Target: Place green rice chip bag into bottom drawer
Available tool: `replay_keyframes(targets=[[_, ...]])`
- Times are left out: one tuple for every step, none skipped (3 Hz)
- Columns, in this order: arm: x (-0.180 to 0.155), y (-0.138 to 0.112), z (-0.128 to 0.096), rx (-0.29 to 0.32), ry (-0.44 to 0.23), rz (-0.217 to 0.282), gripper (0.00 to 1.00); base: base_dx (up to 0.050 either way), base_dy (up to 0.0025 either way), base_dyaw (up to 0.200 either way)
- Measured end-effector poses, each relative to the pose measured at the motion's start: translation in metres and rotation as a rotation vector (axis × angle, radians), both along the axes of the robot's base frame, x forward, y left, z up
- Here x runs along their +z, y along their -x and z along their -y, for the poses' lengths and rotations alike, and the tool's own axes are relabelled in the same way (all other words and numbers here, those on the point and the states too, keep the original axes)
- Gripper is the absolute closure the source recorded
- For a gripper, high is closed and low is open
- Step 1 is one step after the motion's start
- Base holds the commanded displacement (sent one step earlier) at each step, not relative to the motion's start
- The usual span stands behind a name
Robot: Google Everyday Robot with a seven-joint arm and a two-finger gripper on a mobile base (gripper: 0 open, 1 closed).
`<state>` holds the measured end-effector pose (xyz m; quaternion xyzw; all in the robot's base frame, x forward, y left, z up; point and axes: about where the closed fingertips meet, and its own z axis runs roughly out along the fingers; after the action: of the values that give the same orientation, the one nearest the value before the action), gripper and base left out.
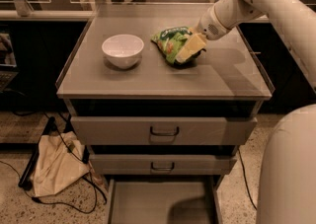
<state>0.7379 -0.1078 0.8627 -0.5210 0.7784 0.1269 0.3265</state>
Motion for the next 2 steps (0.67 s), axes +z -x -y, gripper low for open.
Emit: replay_keyframes(targets=[[-0.0001,0.0000,-0.0001,0.000,0.000,0.000,0.41,0.000,0.00000,0.000],[-0.0001,0.0000,-0.0001,0.000,0.000,0.000,0.64,0.000,0.00000,0.000]])
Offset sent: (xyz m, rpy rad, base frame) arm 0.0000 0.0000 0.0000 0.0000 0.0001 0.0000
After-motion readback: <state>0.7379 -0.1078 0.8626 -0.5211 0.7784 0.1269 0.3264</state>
